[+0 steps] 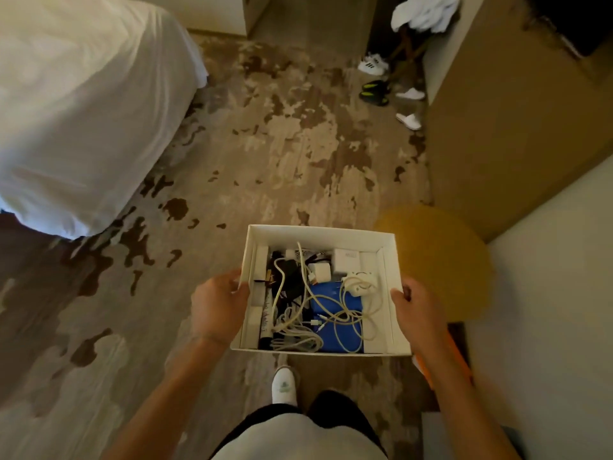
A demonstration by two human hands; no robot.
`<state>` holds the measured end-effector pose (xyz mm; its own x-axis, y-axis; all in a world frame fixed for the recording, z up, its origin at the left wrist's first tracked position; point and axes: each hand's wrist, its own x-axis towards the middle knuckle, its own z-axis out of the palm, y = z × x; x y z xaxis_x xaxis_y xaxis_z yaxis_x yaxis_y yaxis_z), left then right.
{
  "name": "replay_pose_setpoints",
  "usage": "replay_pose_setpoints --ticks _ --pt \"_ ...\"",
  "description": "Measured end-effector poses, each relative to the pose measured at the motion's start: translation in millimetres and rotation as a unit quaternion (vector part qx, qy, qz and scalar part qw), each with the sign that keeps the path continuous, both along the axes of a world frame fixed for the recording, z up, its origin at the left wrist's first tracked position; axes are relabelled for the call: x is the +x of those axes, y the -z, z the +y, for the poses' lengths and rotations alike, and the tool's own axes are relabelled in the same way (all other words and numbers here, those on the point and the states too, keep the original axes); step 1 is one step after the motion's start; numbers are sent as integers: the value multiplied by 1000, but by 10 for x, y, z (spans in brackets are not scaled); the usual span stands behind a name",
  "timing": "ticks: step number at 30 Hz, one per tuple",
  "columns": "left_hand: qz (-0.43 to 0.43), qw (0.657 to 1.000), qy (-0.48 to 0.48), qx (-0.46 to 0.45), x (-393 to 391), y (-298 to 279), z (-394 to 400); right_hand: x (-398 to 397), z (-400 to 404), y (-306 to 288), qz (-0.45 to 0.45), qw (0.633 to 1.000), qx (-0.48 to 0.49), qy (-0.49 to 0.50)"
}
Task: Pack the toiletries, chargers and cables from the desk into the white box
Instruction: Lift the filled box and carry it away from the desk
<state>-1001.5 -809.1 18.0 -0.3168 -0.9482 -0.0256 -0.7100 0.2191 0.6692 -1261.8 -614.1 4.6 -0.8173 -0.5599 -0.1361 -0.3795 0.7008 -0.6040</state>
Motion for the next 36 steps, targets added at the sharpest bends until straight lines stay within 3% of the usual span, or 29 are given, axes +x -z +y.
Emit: replay_pose_setpoints --ticks 11,21,30,36 --pt "-20 992 122 26 -2341 125 -171 -1914 268 253 -7 995 7 98" --pt "-55 987 140 50 -4476 1161 -106 -3778 510 1215 -33 988 38 149" --pt "-73 969 218 90 -5465 2145 -189 -4701 621 2145 -20 985 90 143" --pt "-96 971 206 78 -5753 2581 -170 -4891 686 2564 -27 981 116 151"
